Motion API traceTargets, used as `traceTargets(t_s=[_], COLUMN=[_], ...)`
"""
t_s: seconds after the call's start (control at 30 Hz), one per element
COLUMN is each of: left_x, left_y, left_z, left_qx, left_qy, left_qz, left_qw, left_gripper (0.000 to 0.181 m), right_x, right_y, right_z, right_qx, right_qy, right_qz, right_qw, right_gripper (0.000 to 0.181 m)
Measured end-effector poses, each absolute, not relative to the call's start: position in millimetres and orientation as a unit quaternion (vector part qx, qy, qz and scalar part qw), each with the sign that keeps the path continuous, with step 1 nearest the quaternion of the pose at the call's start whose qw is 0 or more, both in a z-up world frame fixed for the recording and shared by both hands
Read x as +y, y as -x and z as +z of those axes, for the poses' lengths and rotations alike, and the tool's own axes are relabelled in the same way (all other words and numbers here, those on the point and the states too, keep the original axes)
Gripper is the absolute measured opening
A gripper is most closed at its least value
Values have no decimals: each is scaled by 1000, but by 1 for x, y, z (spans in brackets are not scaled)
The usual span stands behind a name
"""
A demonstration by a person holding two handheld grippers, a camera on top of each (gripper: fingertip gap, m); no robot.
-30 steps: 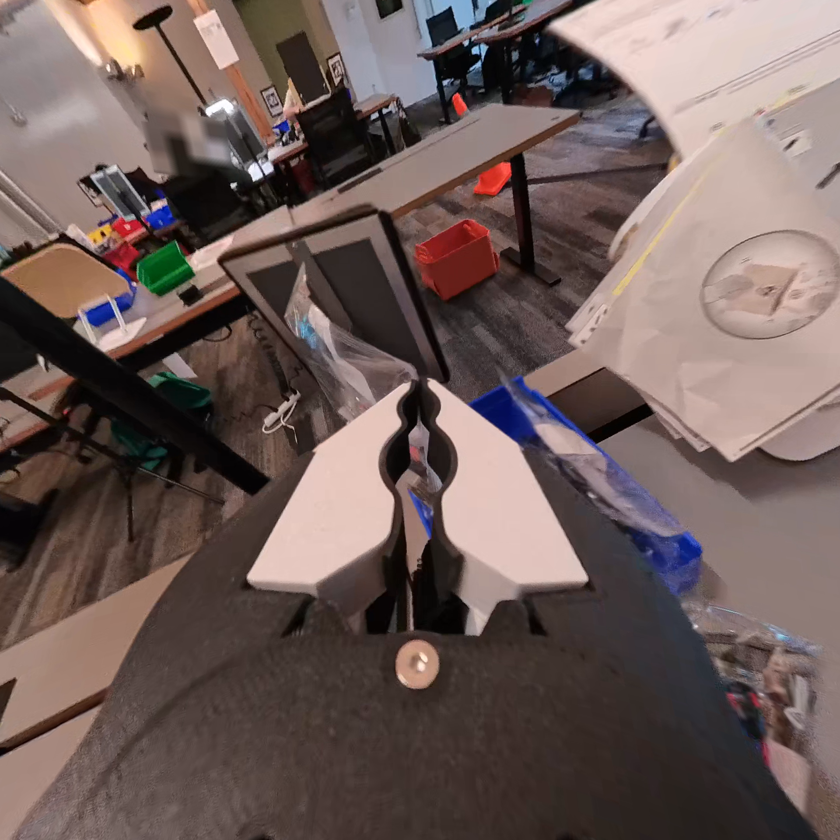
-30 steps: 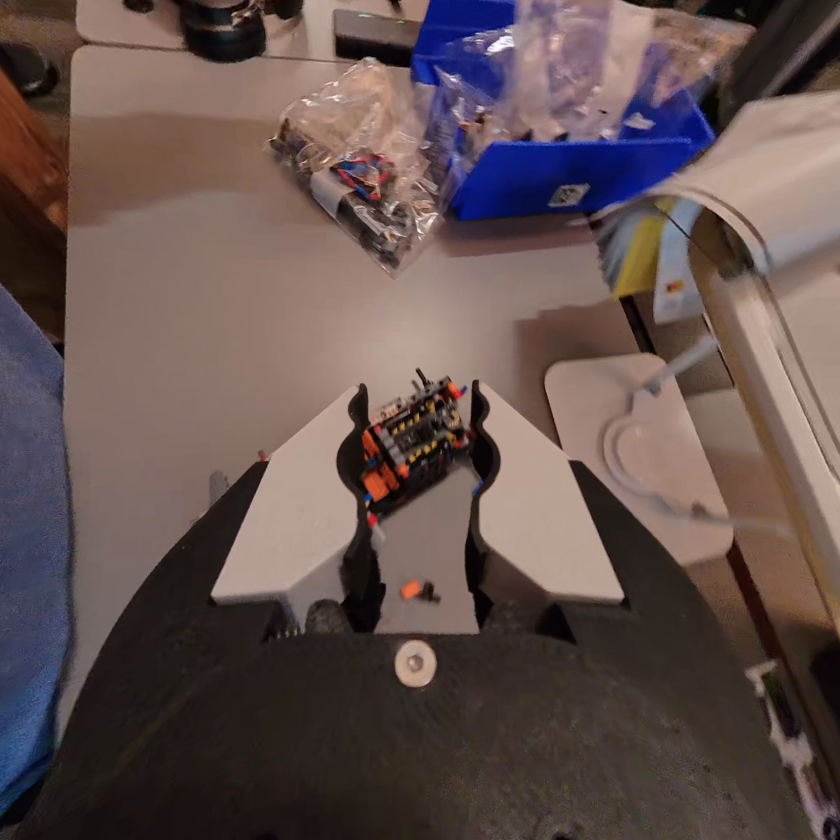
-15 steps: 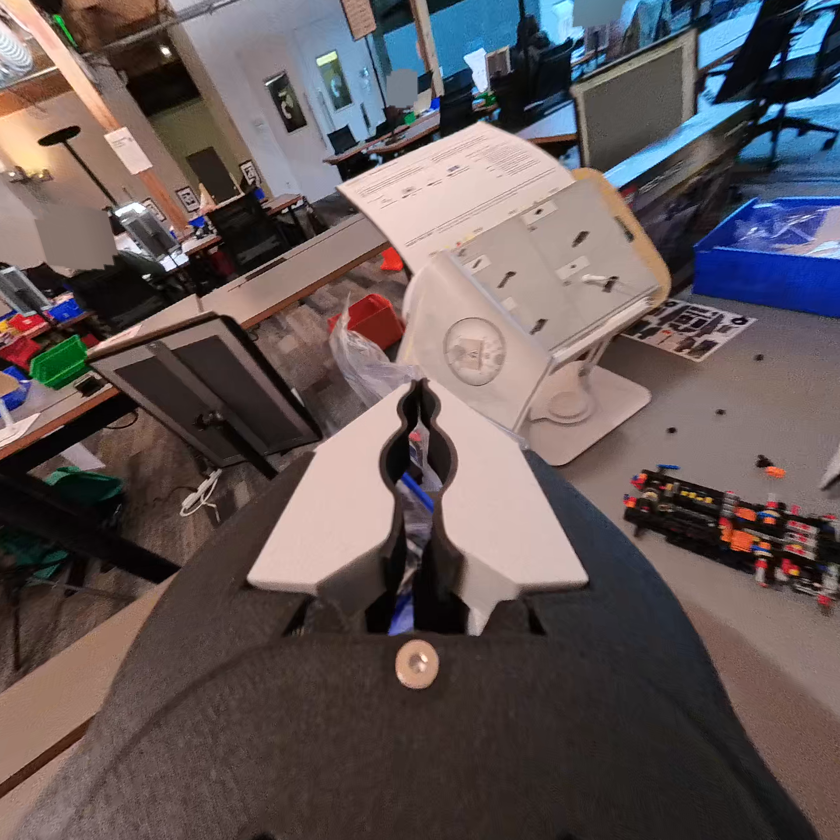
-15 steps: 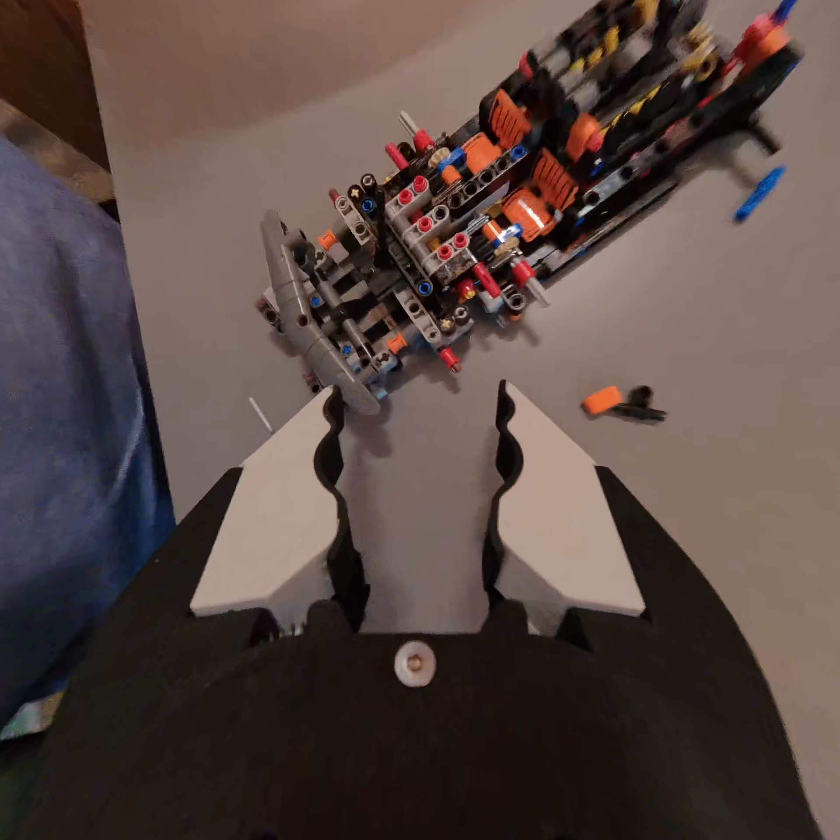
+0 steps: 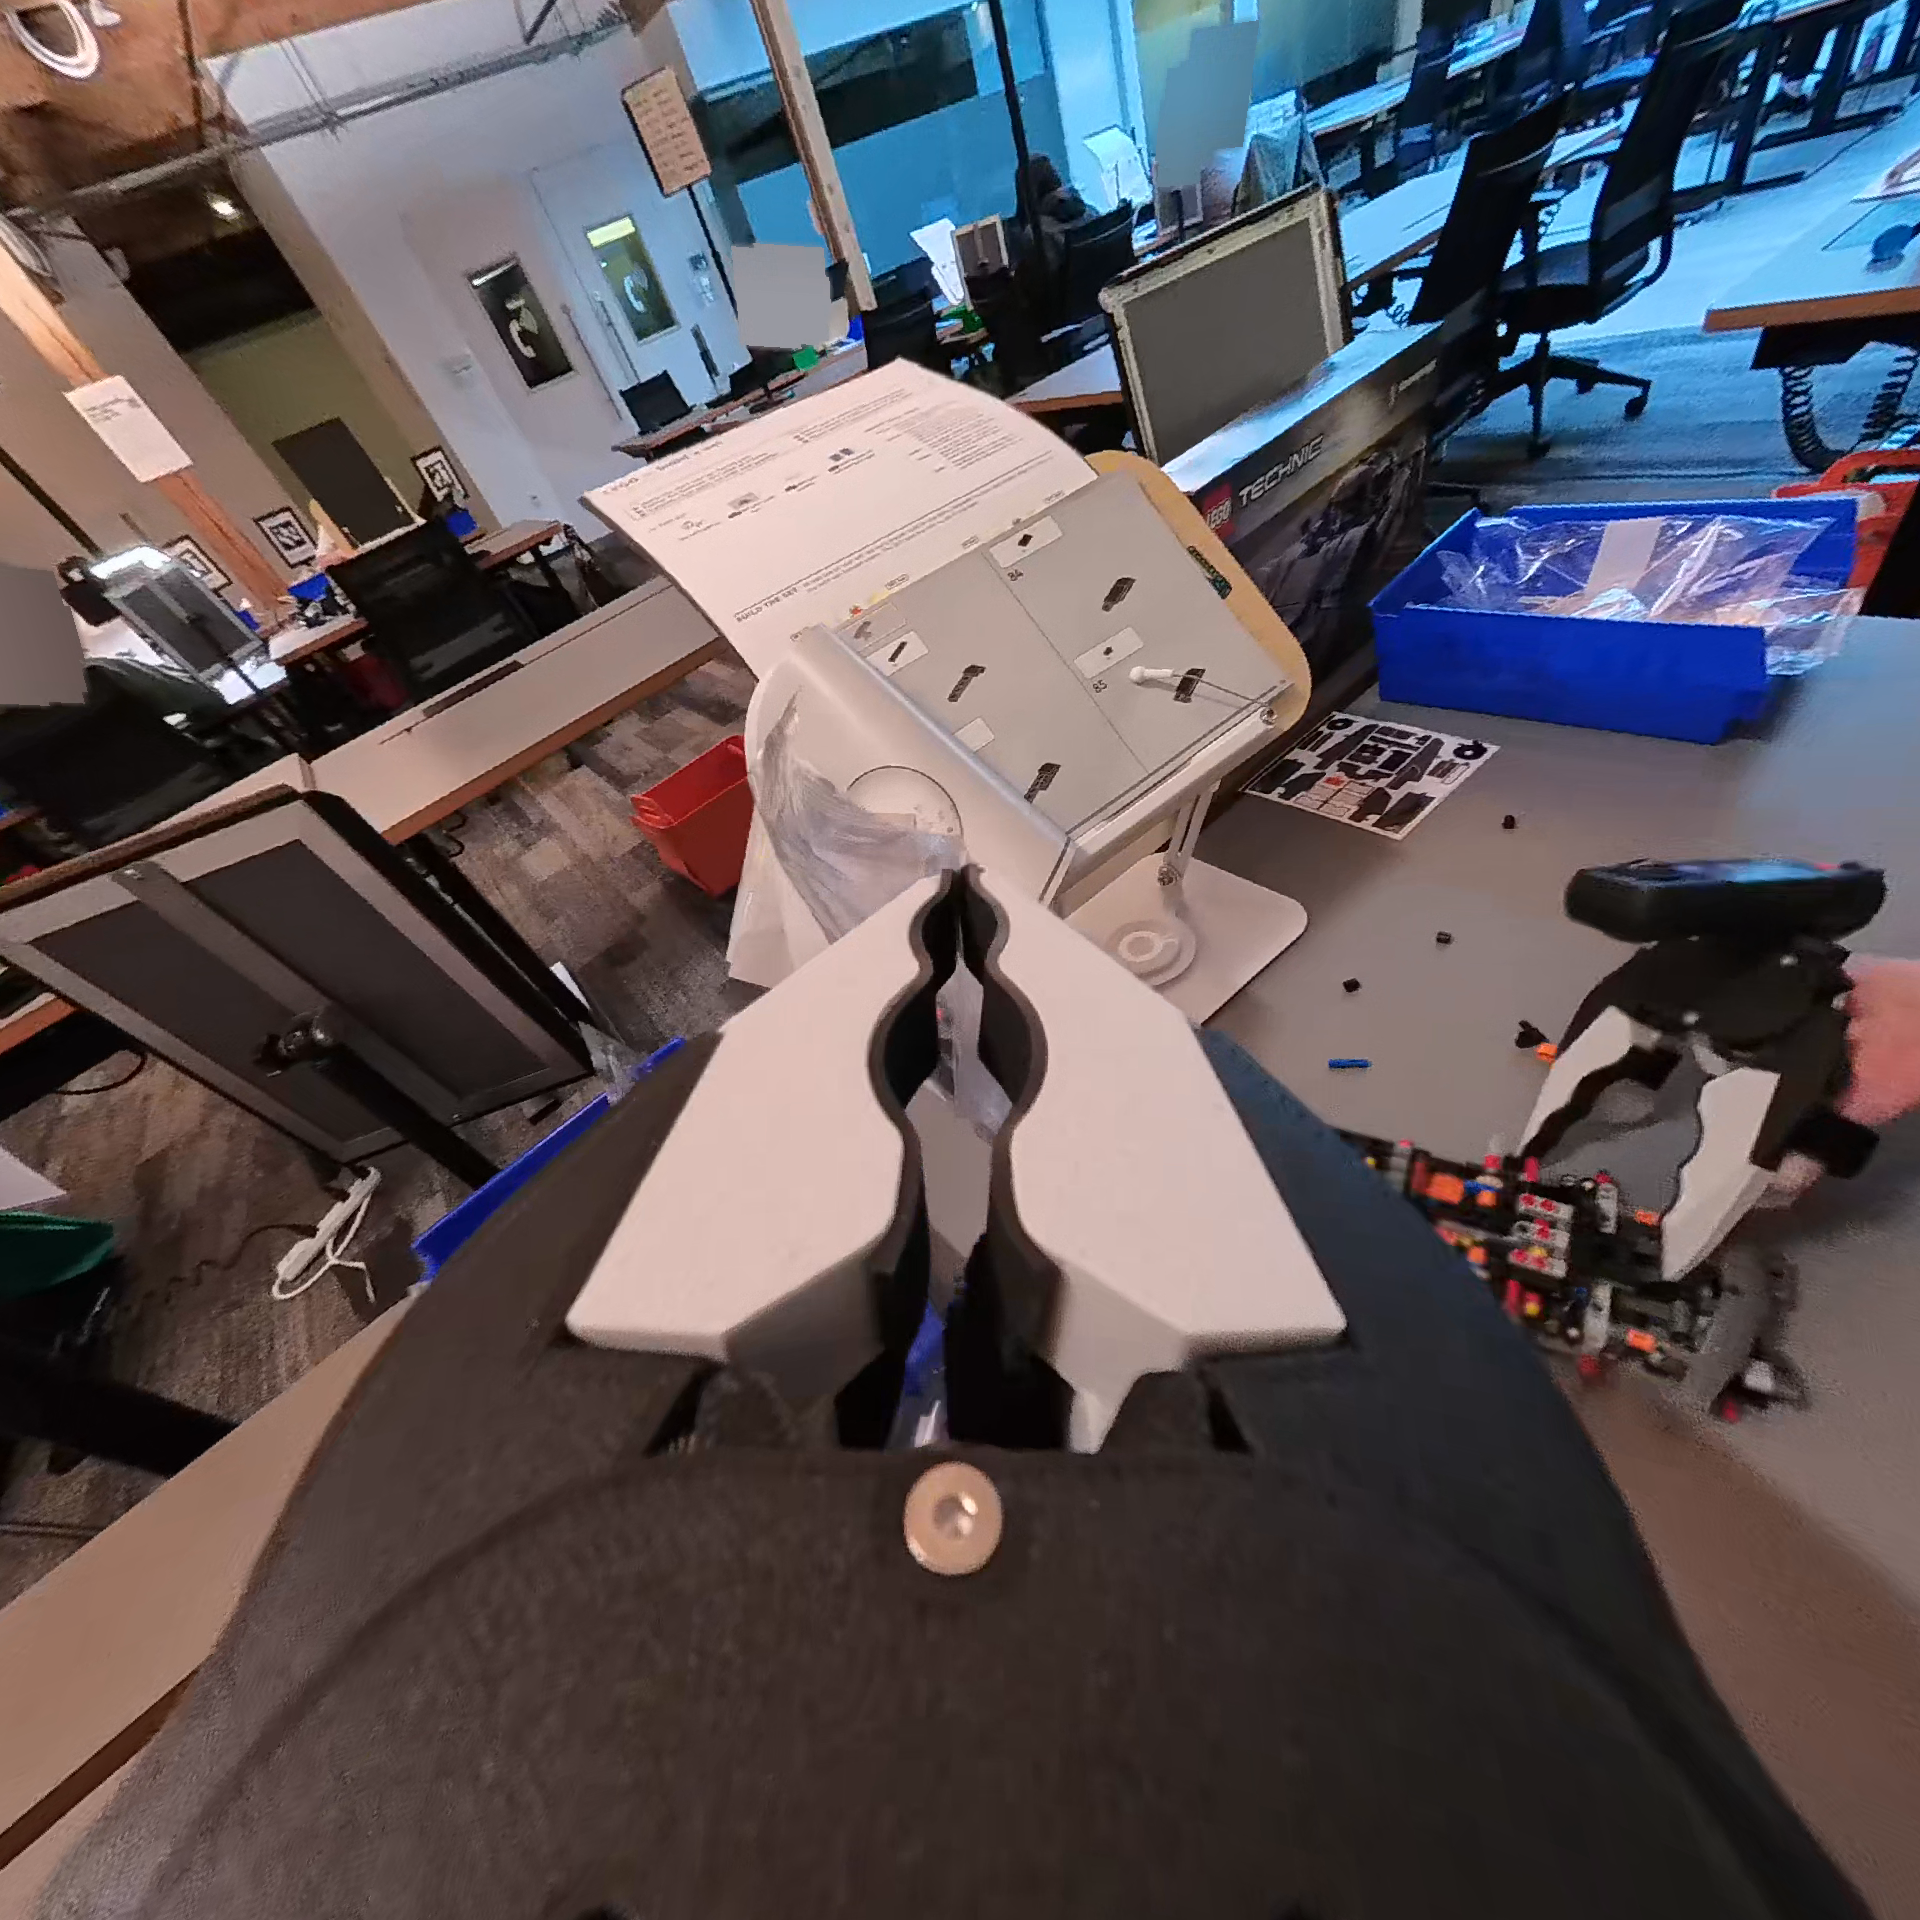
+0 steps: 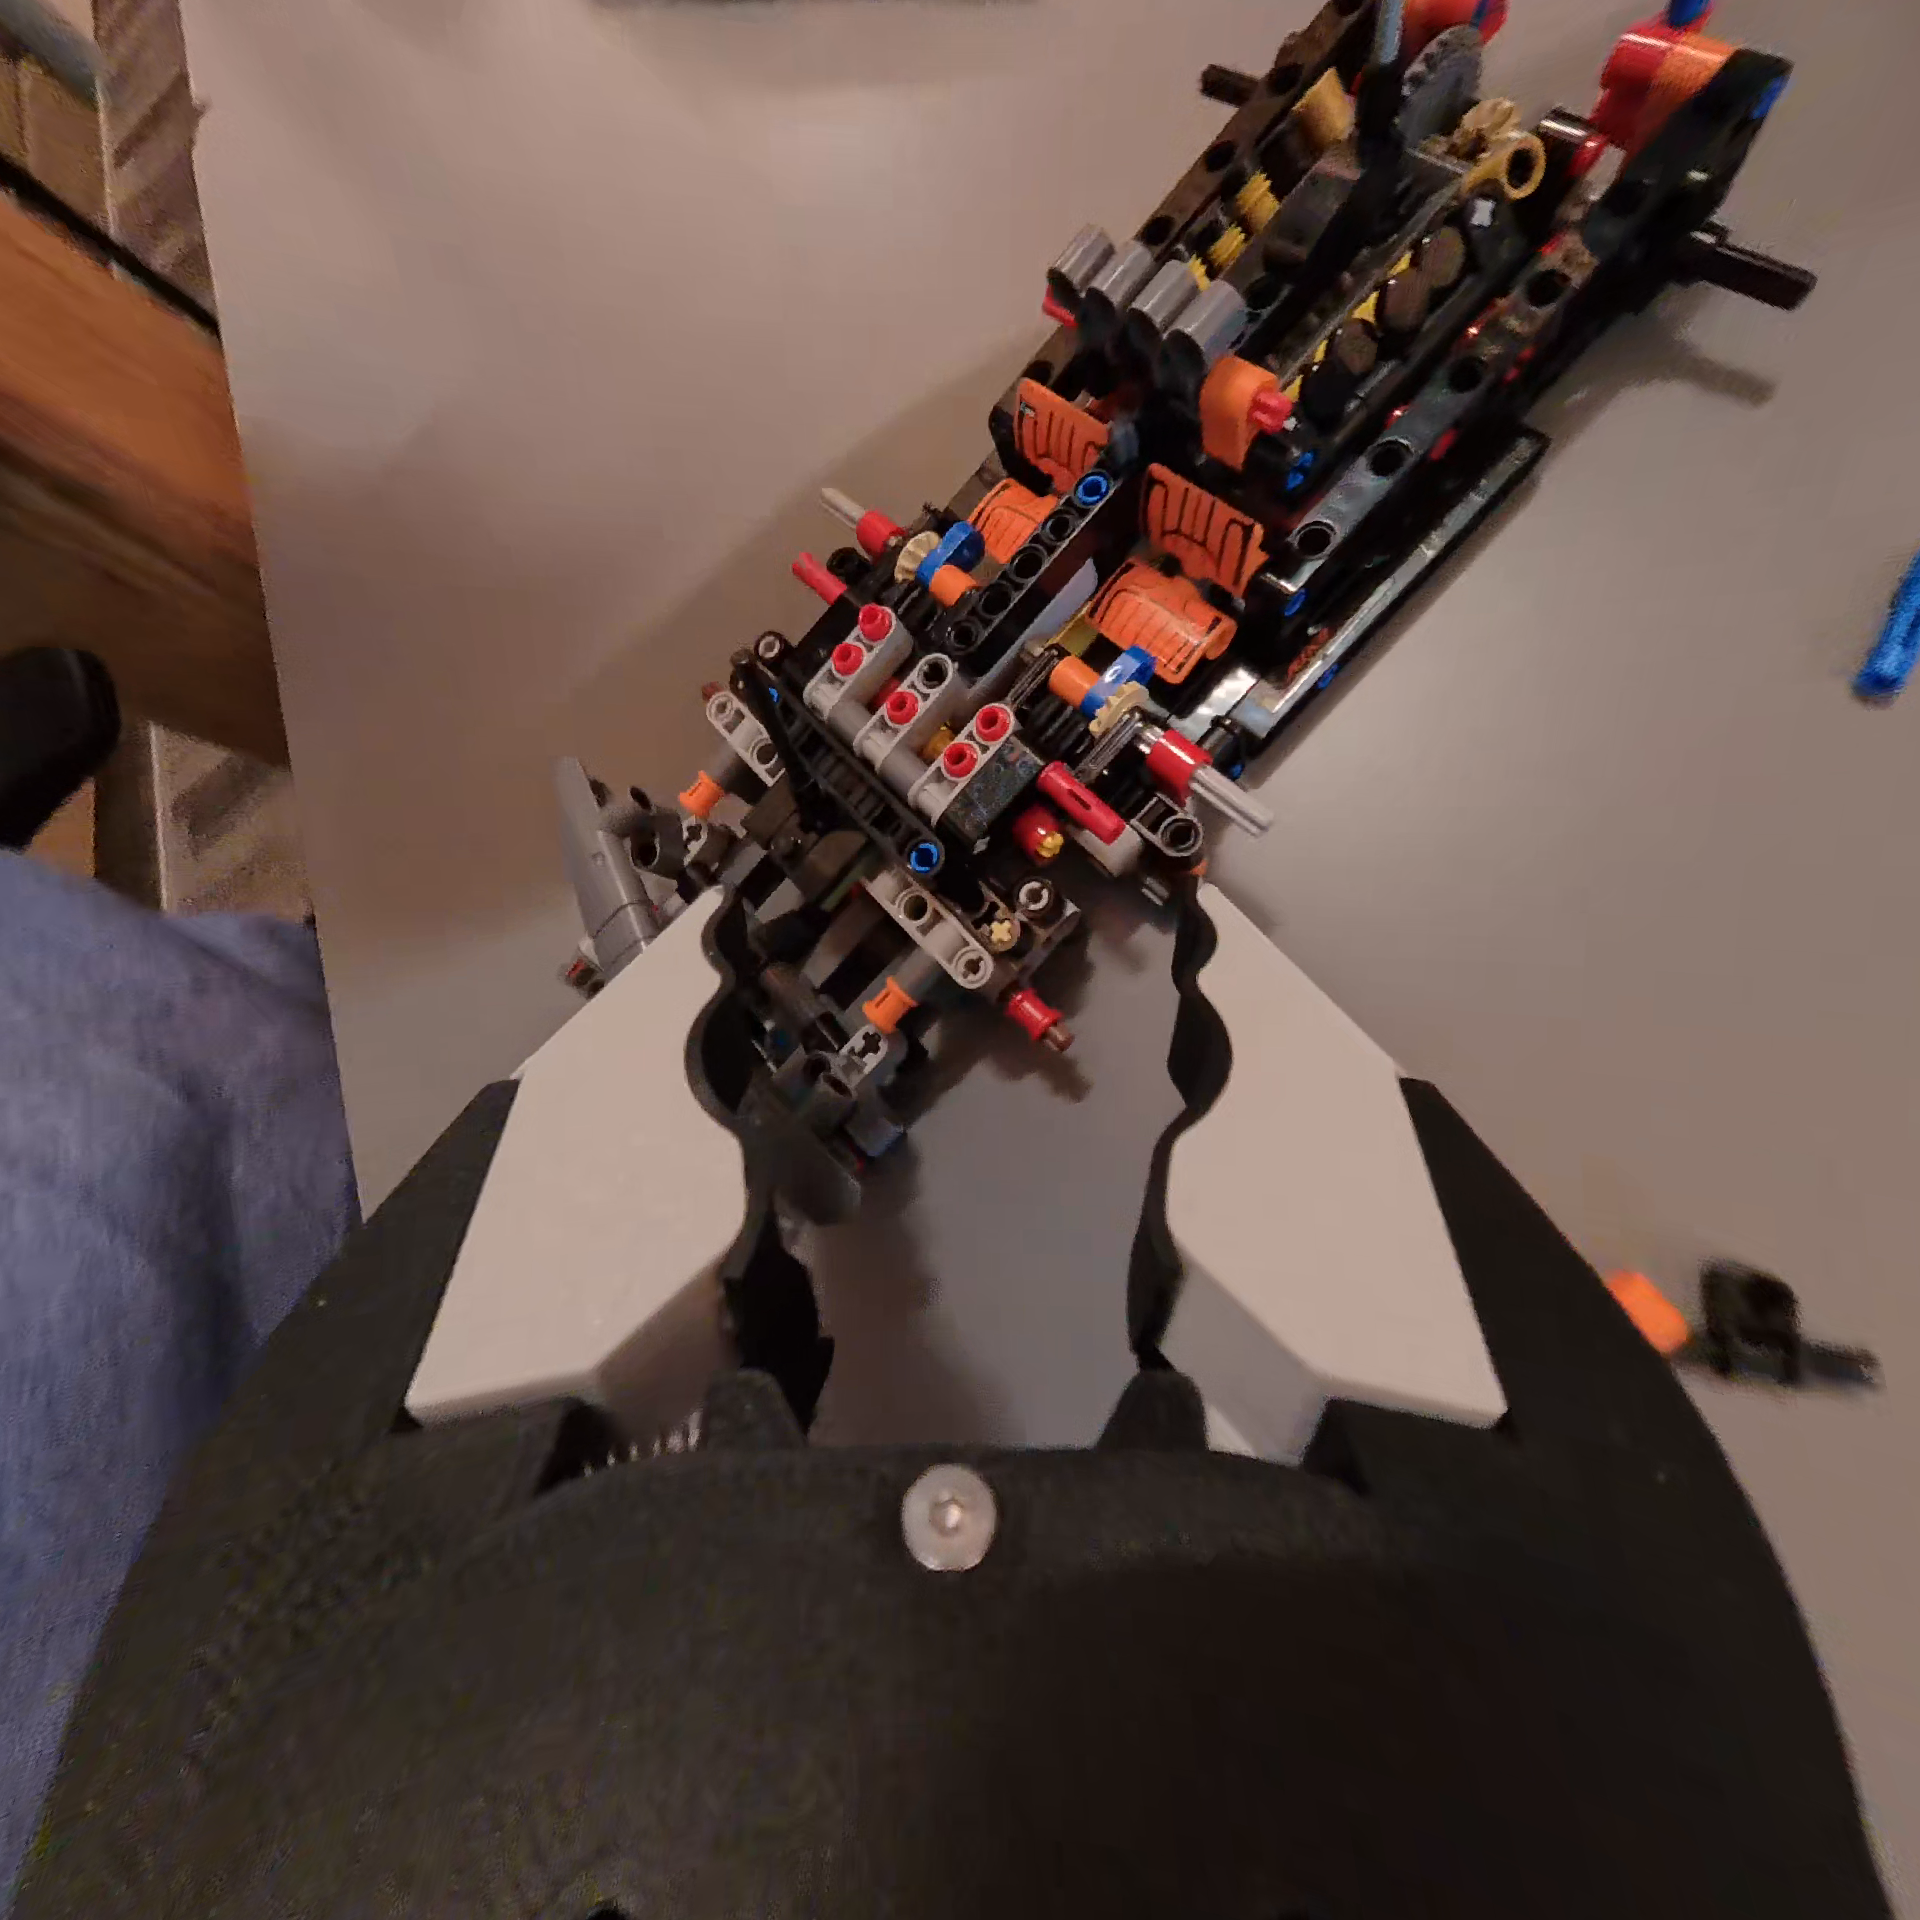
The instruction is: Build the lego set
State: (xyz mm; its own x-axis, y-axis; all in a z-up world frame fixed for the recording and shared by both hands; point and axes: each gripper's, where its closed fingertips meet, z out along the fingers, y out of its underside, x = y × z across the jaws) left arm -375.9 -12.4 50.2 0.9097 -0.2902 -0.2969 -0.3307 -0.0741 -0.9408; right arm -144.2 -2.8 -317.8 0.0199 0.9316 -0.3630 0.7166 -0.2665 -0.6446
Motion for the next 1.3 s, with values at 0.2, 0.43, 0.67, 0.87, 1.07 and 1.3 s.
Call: traceTargets(t_s=[0.2, 0.43, 0.67, 0.87, 1.07, 1.3], left_x=[-9, 0, 15, 38, 69, 91], left_y=[371, 334, 236, 127, 25, -3], left_z=[42, 29, 10, -6, -53, -147], left_qx=[224, 270, 372, 443, 514, 542], left_qy=[730, 737, 728, 702, 674, 678], left_qz=[-1, -28, -76, -153, -194, -218], left_qw=[646, 619, 571, 536, 495, 447], left_gripper=[0, 0, 0, 0, 0, 0], right_x=[-12, -25, 23, 73, 90, 90], right_y=[201, 239, 131, 18, -44, -52], right_z=[-317, -298, -193, -100, -67, -102], right_qx=[-544, -547, -565, -565, -568, -602], right_qy=[724, 705, 640, 622, 613, 593], right_qz=[388, 412, 420, 339, 296, 279], right_qw=[170, 185, 308, 423, 462, 456], right_gripper=[71, 85, 61, 65, 61, 60])
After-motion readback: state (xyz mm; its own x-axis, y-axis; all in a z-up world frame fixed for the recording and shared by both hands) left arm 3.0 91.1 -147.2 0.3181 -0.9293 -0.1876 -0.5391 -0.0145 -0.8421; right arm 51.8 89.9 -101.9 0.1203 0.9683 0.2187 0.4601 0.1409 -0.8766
